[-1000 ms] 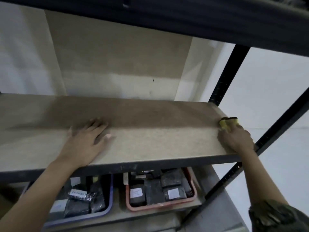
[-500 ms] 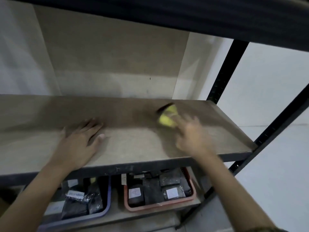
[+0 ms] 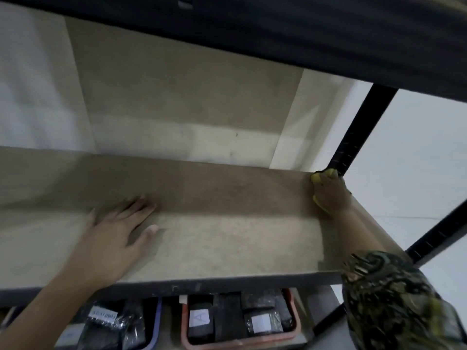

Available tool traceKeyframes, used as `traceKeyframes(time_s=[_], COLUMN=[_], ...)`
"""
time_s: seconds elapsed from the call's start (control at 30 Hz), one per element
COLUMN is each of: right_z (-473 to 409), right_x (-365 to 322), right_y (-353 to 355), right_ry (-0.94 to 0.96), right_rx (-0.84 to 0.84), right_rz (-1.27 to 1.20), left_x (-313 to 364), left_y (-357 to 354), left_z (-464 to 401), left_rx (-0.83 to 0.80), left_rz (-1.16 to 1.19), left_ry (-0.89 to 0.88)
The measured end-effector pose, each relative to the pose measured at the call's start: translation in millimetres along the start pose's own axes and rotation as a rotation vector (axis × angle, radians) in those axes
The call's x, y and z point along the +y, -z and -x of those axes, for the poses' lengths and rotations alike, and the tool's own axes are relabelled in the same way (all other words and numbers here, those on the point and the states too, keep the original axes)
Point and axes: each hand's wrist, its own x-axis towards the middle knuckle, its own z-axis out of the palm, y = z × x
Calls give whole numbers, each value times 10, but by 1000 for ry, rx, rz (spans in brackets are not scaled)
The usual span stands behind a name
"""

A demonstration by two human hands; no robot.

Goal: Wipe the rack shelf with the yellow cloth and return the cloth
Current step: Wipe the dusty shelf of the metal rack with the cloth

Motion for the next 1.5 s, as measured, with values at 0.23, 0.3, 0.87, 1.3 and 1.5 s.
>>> traceKeyframes(time_s=[0.23,0.3,0.87,1.3,1.5], right_z=[-33,177,1147,627,859], right_x=[-800,-1073,-1016,-2485,-3209], right_y=[-10,26,308,-1,-17], right_ry=[361,481,205,354,675], right_rx=[43,40,33,50,-143], right_rz=[-48,-138,-269,-273,-369], left_x=[-15,-11,-671,-1263,-1292], left_y=[-3,-12,438,525,516], left_z=[-8,-10,175,265,253], left_rx=[-12,-8,92,116,156], left_rz=[8,-2,-16,-21,6], left_ry=[10,5,40,143,130])
